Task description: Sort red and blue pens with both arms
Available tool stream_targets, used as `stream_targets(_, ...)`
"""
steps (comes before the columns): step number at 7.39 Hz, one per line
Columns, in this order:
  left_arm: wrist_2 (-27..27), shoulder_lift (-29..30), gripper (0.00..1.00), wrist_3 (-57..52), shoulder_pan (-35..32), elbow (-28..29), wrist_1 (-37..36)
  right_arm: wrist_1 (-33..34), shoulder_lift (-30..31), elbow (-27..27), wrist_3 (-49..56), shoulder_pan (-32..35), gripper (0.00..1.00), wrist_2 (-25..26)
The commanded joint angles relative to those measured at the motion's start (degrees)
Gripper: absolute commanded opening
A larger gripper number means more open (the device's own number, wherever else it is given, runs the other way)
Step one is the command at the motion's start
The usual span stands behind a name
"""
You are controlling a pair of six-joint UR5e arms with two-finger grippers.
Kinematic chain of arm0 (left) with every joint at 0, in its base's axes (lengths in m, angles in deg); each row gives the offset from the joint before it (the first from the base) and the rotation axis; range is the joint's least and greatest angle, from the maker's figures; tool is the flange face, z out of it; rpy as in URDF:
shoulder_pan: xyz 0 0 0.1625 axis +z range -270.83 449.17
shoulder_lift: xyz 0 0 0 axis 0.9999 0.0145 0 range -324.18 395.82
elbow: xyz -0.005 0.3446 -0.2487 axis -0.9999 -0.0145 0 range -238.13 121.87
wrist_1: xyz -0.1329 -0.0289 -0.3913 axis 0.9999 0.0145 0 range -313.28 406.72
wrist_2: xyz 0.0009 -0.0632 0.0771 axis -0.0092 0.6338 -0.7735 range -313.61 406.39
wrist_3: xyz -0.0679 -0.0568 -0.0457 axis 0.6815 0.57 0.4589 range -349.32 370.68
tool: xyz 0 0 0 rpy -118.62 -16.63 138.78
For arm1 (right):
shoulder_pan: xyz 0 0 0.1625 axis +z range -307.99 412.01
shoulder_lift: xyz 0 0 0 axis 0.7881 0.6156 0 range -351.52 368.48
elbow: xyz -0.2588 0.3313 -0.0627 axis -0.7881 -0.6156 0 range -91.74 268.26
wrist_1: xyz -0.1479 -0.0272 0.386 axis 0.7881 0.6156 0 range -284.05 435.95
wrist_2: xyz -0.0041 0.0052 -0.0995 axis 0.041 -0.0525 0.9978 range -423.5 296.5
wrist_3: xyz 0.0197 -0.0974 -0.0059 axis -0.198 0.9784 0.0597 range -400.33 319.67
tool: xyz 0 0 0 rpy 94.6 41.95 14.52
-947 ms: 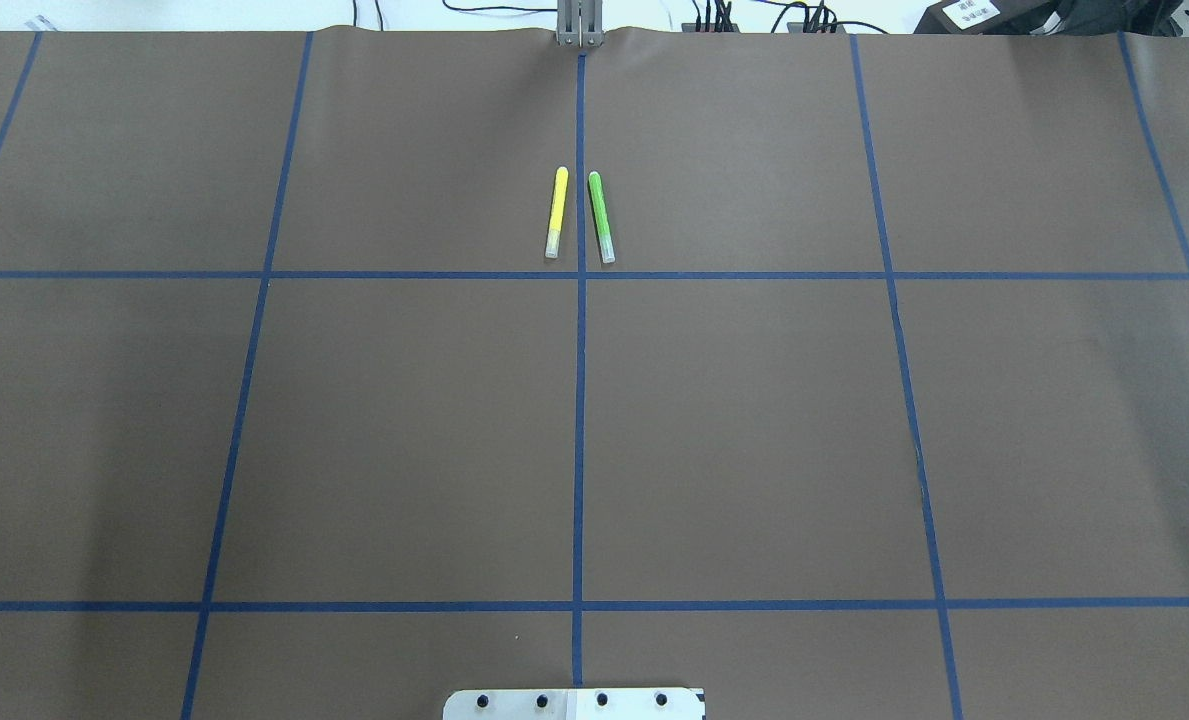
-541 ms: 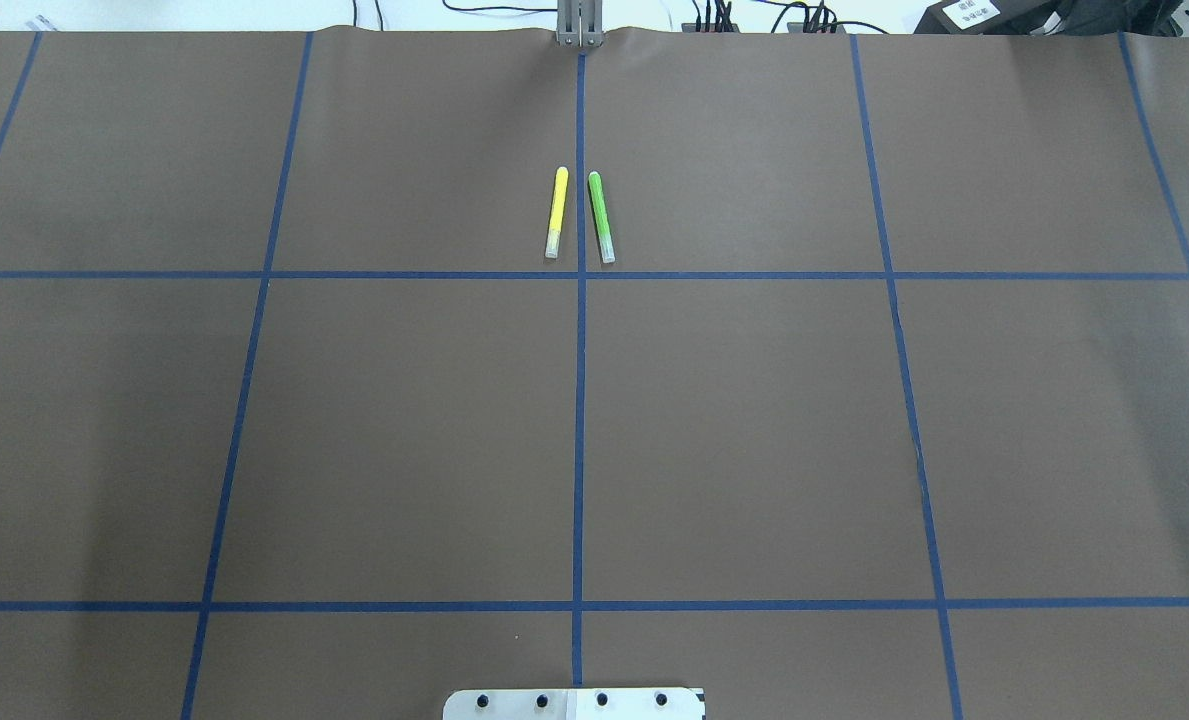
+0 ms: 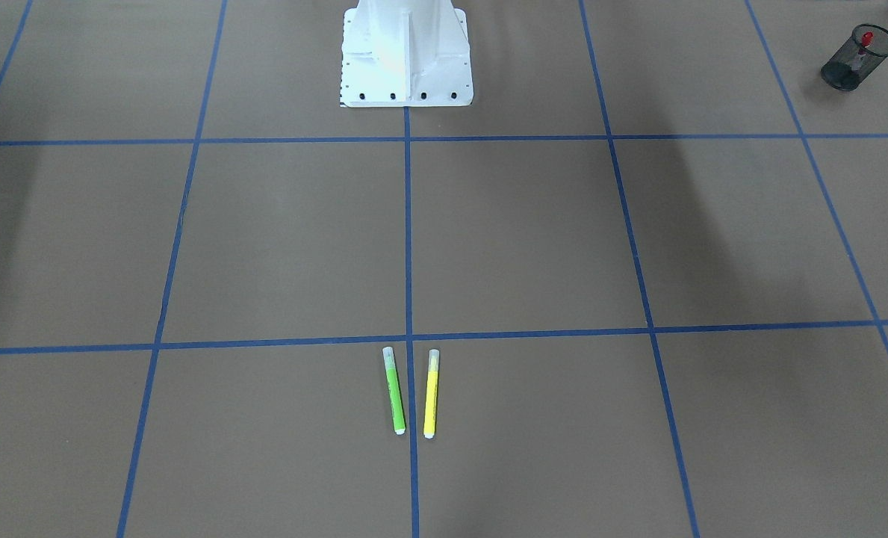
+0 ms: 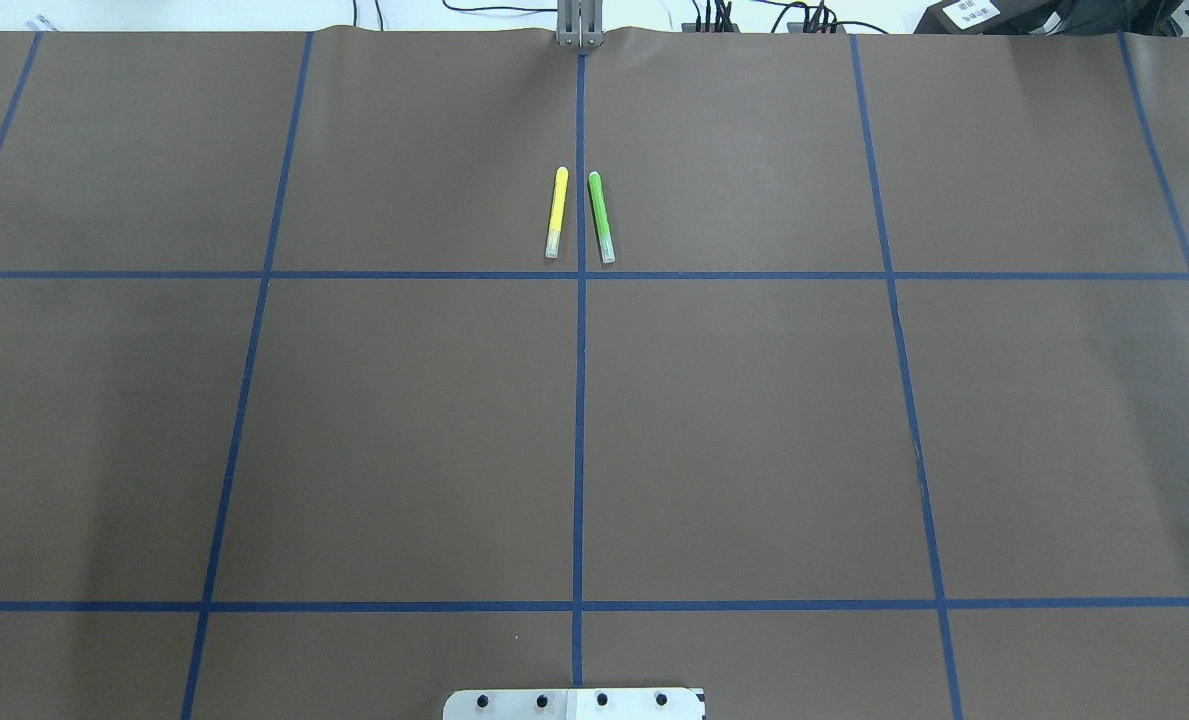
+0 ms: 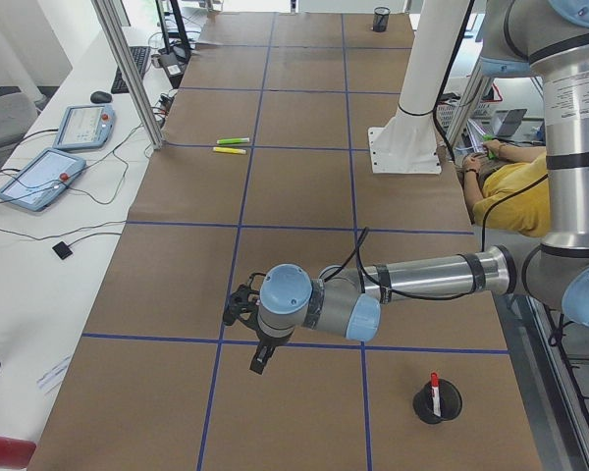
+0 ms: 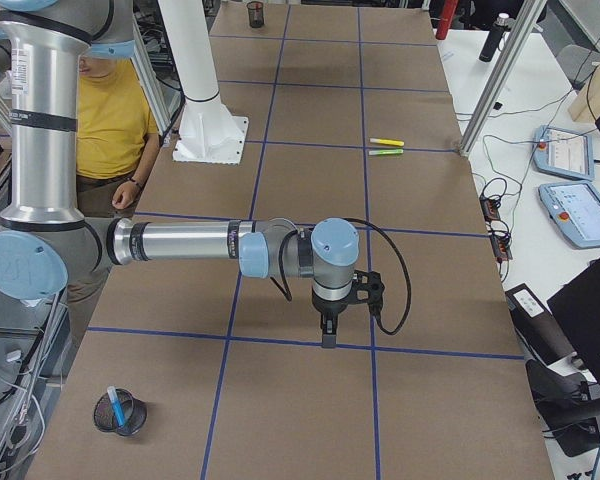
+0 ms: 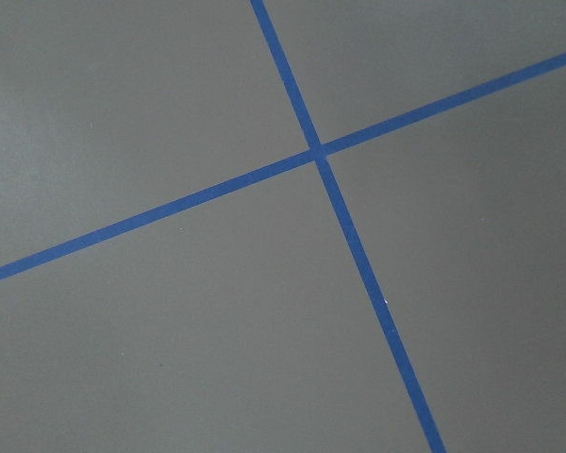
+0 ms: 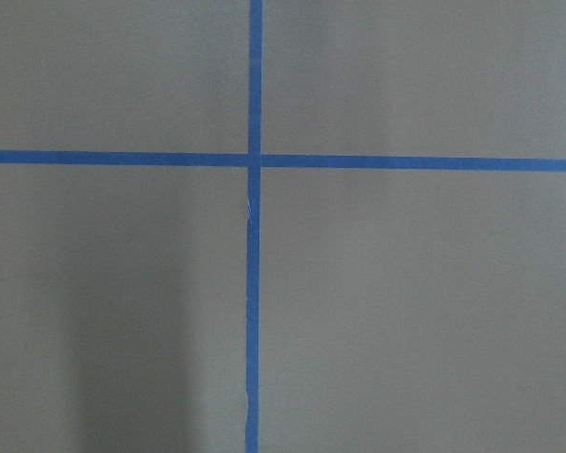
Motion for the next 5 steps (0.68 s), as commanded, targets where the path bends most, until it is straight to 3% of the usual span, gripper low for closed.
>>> stream_targets(1, 0.0, 0.1, 1.00, 0.0, 0.0, 0.0, 0.0, 0.0, 0.0, 0.0, 0.0, -0.6, 1.00, 0.0)
stream_targets(5, 0.1, 0.1, 1.00, 0.0, 0.0, 0.0, 0.1, 0.0, 0.0, 0.0, -0.1, -0.9, 1.00, -0.3)
